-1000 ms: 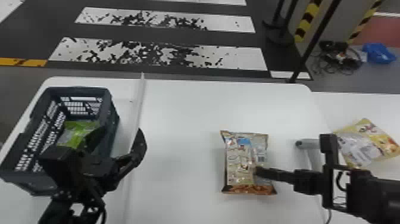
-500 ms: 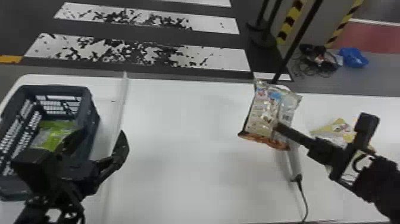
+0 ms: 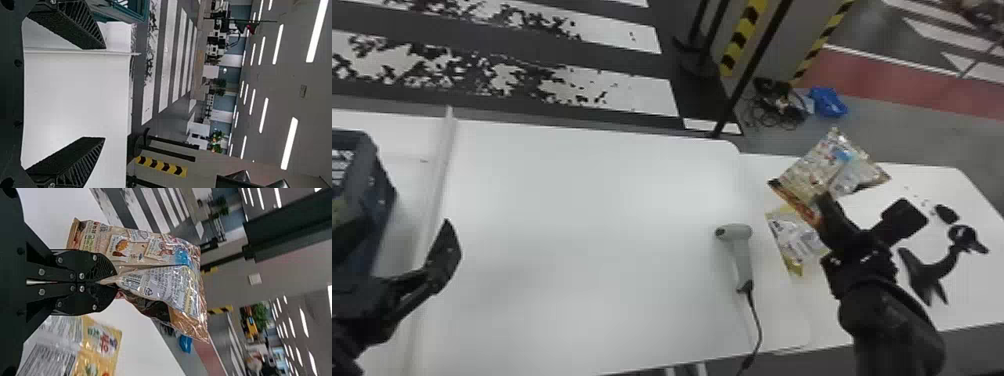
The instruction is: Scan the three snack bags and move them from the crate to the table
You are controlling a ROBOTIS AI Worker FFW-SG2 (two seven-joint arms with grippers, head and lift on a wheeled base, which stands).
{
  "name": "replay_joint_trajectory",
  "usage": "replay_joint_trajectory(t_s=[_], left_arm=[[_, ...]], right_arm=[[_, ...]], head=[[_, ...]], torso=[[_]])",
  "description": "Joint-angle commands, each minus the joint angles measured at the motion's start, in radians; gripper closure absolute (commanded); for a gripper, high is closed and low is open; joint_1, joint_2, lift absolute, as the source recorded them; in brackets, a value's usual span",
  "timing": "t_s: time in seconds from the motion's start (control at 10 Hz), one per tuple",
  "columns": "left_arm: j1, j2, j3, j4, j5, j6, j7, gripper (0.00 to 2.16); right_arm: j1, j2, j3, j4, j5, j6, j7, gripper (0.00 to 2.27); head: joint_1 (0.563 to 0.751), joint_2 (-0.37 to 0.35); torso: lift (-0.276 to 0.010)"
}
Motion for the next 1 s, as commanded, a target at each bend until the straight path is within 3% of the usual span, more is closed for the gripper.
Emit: replay_joint_trajectory(t_s=[0.0, 0.1, 0.3, 0.5, 0.7, 0.8, 0.9], left_arm=[[-0.008, 0.004, -0.004, 0.010, 0.000, -0.004, 0.000, 0.04], [-0.008, 0.005, -0.009, 0.010, 0.000, -0.007, 0.000, 0.04], [-0.008, 0.010, -0.012, 0.007, 0.000, -0.014, 0.000, 0.04], [-0.008, 0.013, -0.017, 0.010, 0.000, -0.023, -0.002, 0.04], [-0.008, 0.012, -0.020, 0.010, 0.000, -0.026, -0.002, 0.04], [-0.006, 0.013, -0.021, 0.010, 0.000, -0.026, -0.002, 0.04], [-0.006, 0.012, -0.024, 0.010, 0.000, -0.026, 0.000, 0.04]], right_arm=[[-0.010, -0.009, -0.004, 0.094, -0.007, -0.070, -0.119, 2.19], [-0.024, -0.025, -0.004, 0.151, -0.007, -0.070, -0.208, 2.19], [-0.028, -0.040, -0.004, 0.171, 0.011, 0.120, -0.322, 2.19], [-0.057, -0.052, -0.002, 0.193, 0.044, 0.320, -0.354, 2.19], [-0.082, -0.060, -0.002, 0.228, 0.062, 0.363, -0.348, 2.16], [-0.087, -0.068, 0.004, 0.237, 0.059, 0.369, -0.328, 1.52], [-0.070, -0.066, 0.012, 0.208, 0.062, 0.350, -0.297, 0.00]], head=[[0.695, -0.350], [0.695, -0.350], [0.695, -0.350], [0.695, -0.350], [0.695, -0.350], [0.695, -0.350], [0.695, -0.350]], torso=[[-0.062], [-0.062], [-0.062], [-0.062], [-0.062], [-0.062], [-0.062]])
